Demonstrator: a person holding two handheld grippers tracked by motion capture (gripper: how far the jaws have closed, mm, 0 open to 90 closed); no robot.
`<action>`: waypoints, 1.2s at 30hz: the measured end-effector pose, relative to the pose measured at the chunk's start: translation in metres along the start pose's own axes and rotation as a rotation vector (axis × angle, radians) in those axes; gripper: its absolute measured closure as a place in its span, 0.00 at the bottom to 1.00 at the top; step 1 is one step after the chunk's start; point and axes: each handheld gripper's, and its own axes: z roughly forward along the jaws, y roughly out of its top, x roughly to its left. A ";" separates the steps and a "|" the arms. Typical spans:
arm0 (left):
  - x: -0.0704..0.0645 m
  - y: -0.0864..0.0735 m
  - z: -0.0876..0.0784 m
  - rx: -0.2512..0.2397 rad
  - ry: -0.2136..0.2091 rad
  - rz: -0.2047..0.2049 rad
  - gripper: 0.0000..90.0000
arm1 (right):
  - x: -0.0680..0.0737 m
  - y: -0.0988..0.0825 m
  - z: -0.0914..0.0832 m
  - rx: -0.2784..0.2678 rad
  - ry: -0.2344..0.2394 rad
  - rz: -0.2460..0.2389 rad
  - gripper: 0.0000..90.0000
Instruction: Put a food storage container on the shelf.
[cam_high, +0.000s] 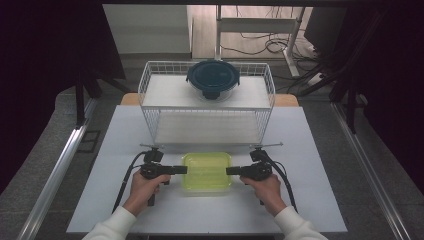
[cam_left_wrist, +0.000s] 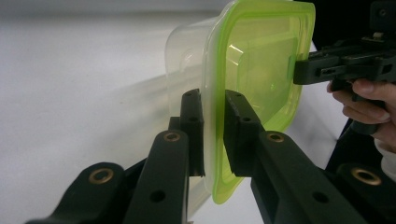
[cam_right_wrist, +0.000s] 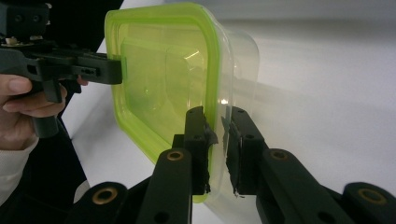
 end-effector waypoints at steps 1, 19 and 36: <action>0.000 0.000 0.000 0.000 0.000 0.000 0.89 | 0.000 0.000 0.000 0.000 0.000 0.000 0.87; -0.022 0.002 -0.019 -0.063 -0.005 0.103 0.90 | 0.028 0.002 -0.024 -0.057 -0.023 -0.131 0.87; -0.031 0.005 -0.029 -0.089 -0.011 0.135 0.90 | 0.035 0.004 -0.031 -0.085 -0.020 -0.168 0.87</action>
